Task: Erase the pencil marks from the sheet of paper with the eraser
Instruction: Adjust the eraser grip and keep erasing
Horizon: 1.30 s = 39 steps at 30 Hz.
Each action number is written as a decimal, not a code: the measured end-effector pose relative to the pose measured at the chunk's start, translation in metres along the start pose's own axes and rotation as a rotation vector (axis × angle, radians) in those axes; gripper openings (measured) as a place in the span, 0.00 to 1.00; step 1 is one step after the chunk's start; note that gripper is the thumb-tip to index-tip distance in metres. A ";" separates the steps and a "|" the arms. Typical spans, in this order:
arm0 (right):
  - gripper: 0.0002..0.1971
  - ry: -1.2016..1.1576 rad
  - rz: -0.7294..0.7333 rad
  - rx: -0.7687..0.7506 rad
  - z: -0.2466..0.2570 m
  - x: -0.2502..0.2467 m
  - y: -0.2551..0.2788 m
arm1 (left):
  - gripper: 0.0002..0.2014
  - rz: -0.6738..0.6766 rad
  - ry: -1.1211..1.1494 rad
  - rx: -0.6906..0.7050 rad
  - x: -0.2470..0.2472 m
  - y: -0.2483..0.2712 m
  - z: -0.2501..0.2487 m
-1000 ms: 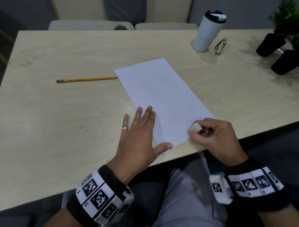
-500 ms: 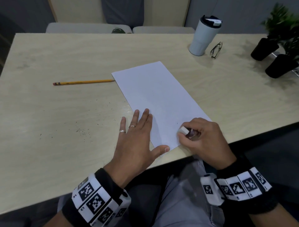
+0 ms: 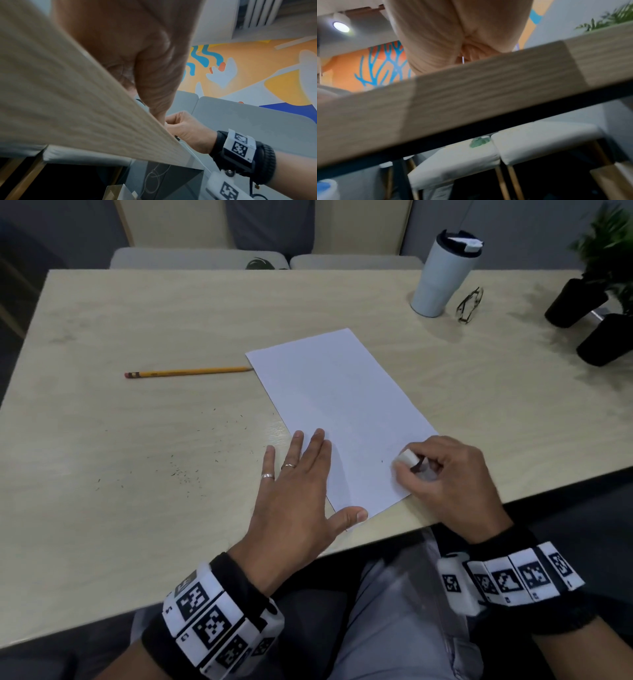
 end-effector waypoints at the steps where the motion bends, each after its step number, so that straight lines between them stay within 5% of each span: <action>1: 0.11 -0.005 0.032 -0.040 0.009 0.004 0.004 | 0.55 0.002 -0.006 -0.001 0.000 0.000 0.000; 4: 0.10 -0.042 0.072 0.012 0.008 0.009 0.011 | 0.55 0.013 -0.010 0.004 0.000 0.000 0.001; 9: 0.03 -0.303 -0.110 0.202 -0.025 -0.017 -0.008 | 0.53 0.057 -0.002 0.022 -0.005 0.001 0.000; 13: 0.08 -0.214 0.101 0.115 -0.035 -0.021 -0.001 | 0.46 0.112 -0.140 -0.047 -0.013 0.005 -0.009; 18: 0.09 -0.158 0.108 0.122 -0.037 -0.021 0.007 | 0.41 -0.017 -0.184 0.037 0.012 0.008 -0.082; 24: 0.13 -0.182 0.092 0.147 -0.037 -0.026 0.006 | 0.48 0.138 -0.280 0.137 0.053 -0.016 -0.143; 28: 0.14 -0.178 0.107 0.120 -0.040 -0.027 0.005 | 0.48 0.141 -0.217 -0.034 0.045 -0.003 -0.113; 33: 0.11 -0.160 0.134 0.109 -0.043 -0.025 0.004 | 0.55 0.116 -0.284 -0.480 0.003 0.018 -0.052; 36: 0.10 -0.170 0.123 0.119 -0.042 -0.025 0.002 | 0.48 0.049 -0.259 -0.250 0.005 0.016 -0.072; 39: 0.09 -0.201 0.130 0.135 -0.042 -0.024 0.004 | 0.42 0.163 -0.240 0.068 0.027 0.014 -0.102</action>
Point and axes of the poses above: each hand's wrist, its own y-axis away from the middle knuckle, its own x-axis out of the palm, z = x × y, the point moved 2 cm from there along -y, towards the middle knuckle, and after that the axes turned 2 degrees about -x, right-handed, at the moved point
